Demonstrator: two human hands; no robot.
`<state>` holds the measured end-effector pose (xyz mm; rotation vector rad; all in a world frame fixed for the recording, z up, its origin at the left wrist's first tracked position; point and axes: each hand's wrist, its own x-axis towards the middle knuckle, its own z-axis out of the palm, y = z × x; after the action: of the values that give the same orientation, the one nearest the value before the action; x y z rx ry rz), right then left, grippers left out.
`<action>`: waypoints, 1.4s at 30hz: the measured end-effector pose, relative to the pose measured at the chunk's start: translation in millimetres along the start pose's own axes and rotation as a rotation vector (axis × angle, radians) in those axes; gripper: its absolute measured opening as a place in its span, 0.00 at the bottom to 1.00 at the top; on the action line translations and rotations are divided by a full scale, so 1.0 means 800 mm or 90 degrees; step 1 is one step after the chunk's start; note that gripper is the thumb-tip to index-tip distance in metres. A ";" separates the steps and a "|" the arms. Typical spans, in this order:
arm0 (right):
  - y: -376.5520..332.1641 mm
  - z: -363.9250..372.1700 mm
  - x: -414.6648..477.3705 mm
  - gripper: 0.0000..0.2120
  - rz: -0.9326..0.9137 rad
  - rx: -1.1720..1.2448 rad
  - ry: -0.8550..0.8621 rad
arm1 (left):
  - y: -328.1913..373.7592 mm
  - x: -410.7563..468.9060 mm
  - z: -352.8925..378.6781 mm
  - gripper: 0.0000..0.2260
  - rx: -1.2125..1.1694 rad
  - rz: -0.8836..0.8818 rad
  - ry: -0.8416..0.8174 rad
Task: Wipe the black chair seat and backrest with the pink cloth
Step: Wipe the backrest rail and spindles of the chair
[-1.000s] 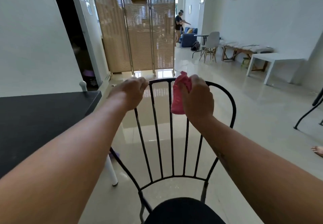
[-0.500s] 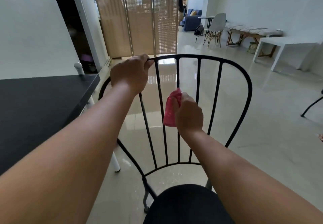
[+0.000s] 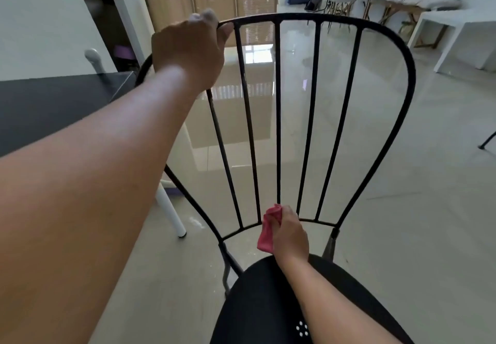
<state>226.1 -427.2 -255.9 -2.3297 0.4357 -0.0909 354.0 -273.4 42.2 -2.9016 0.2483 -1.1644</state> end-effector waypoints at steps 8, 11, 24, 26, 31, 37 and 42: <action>-0.042 -0.047 0.011 0.07 -0.083 0.038 0.029 | 0.006 -0.012 -0.014 0.22 0.017 -0.003 0.010; -0.090 -0.093 0.018 0.09 -0.175 0.063 0.088 | 0.009 -0.021 -0.027 0.22 0.002 0.000 0.001; -0.280 -0.269 0.028 0.16 -0.230 0.168 0.233 | 0.009 -0.058 -0.094 0.18 -0.089 0.019 -0.116; -0.275 -0.270 0.007 0.19 -0.272 0.206 0.278 | -0.004 -0.066 -0.099 0.18 -0.135 0.005 -0.151; -0.283 -0.269 -0.021 0.13 -0.412 0.136 0.298 | -0.030 -0.096 -0.095 0.20 -0.176 -0.106 -0.156; -0.297 -0.232 -0.008 0.13 -0.351 0.143 0.242 | -0.030 -0.097 -0.081 0.26 -0.183 -0.133 -0.089; -0.294 -0.209 0.001 0.14 -0.313 0.137 0.241 | -0.032 -0.090 -0.070 0.25 -0.166 -0.117 -0.045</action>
<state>261.0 -384.2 27.5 -2.1547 0.0182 -0.7840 267.9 -234.1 34.8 -3.2472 0.1452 -1.1270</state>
